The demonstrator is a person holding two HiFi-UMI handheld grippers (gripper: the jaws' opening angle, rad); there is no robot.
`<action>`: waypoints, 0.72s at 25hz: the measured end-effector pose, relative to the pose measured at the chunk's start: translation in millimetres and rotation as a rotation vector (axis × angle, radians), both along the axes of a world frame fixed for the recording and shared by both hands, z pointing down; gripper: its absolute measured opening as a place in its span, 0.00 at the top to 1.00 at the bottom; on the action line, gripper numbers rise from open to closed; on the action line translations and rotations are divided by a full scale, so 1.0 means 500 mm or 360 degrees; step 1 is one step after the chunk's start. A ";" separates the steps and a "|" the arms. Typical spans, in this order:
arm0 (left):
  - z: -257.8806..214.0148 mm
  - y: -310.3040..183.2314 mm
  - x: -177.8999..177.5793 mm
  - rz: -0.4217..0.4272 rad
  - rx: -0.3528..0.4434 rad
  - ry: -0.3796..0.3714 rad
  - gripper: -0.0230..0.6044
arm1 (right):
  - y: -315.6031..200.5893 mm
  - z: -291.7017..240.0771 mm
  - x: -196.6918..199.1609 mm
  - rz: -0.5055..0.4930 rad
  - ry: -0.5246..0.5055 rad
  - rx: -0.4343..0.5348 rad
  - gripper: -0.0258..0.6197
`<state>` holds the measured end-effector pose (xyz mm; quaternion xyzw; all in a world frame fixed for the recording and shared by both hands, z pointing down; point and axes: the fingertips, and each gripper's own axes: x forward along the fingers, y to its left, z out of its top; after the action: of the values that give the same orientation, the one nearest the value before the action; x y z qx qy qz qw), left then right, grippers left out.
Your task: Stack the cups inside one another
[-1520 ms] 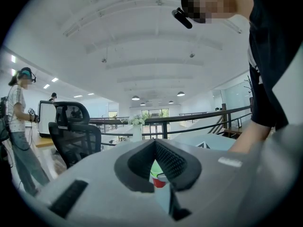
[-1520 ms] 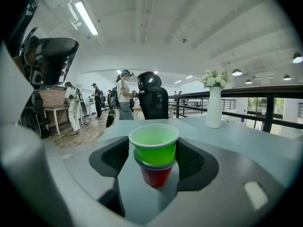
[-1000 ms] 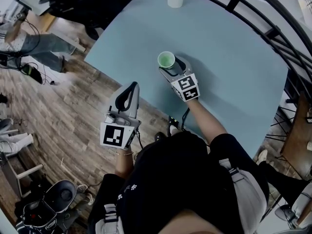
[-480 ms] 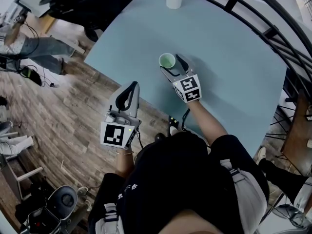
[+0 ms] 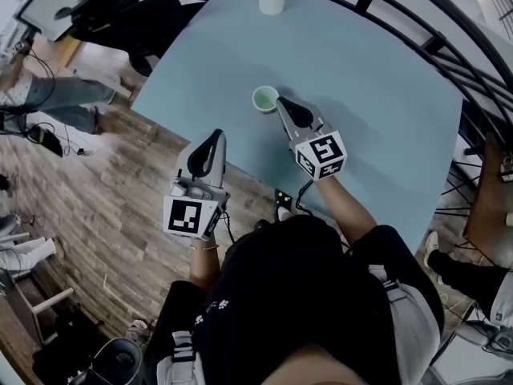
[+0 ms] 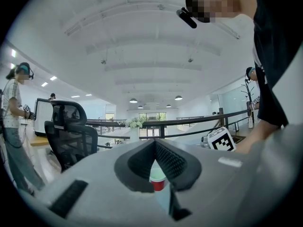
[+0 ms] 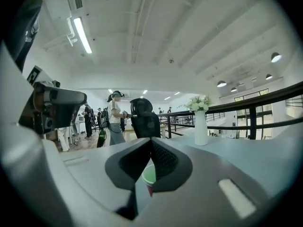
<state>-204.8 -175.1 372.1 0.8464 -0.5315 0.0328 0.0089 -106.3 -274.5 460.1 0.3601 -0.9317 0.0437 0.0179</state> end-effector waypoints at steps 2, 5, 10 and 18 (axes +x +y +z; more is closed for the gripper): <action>0.001 -0.001 0.001 0.0009 0.0001 0.0003 0.99 | 0.013 -0.015 0.012 0.0010 -0.0045 -0.0001 0.95; 0.002 0.000 0.007 0.0022 0.0002 0.0008 0.99 | 0.035 -0.037 0.034 0.0025 -0.0125 -0.0017 0.95; 0.003 -0.004 0.017 0.0054 0.0002 0.0009 0.99 | 0.060 -0.067 0.052 0.0031 -0.0182 -0.0014 0.95; 0.003 -0.002 0.037 0.0094 0.0004 0.0012 0.99 | 0.086 -0.082 0.066 0.0029 -0.0189 0.0002 0.95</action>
<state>-186.5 -176.0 373.8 0.8619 -0.5062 0.0294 0.0089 -73.2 -231.4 418.9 0.3653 -0.9279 0.0646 -0.0382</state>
